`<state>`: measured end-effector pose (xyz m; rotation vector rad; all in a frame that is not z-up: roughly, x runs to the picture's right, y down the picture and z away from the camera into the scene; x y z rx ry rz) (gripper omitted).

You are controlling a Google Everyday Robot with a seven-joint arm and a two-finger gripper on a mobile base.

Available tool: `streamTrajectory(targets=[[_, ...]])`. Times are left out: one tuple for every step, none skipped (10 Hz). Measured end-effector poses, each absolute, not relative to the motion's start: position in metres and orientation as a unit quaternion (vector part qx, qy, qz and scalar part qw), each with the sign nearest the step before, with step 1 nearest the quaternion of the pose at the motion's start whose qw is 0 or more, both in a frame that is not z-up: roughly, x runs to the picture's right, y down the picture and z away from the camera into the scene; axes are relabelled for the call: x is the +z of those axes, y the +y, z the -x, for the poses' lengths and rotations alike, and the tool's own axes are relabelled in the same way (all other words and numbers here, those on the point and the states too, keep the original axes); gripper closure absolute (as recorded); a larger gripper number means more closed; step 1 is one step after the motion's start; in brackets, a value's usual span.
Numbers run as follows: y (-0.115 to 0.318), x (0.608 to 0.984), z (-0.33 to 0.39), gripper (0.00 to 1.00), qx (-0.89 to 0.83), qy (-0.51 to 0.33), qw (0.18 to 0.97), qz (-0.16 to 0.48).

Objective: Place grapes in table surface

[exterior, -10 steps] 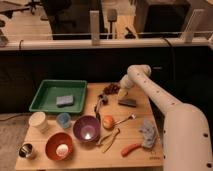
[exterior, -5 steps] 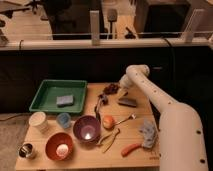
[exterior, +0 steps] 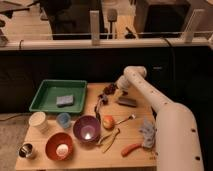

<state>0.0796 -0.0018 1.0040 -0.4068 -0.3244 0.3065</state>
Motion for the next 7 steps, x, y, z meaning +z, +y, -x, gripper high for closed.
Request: streamTrajectory(targets=[[-0.0007, 1.0058, -0.0770, 0.20, 0.150, -0.165, 0.954, 0.202], [-0.0008, 1.0057, -0.0771, 0.20, 0.150, -0.165, 0.954, 0.202], [-0.0007, 1.0056, -0.0781, 0.20, 0.150, -0.164, 0.954, 0.202], [-0.0007, 1.0056, -0.0781, 0.20, 0.150, -0.164, 0.954, 0.202], [-0.0007, 1.0056, -0.0776, 0.20, 0.150, -0.164, 0.954, 0.202], [-0.0007, 1.0057, -0.0770, 0.20, 0.150, -0.165, 0.954, 0.202], [-0.0007, 1.0057, -0.0771, 0.20, 0.150, -0.165, 0.954, 0.202]])
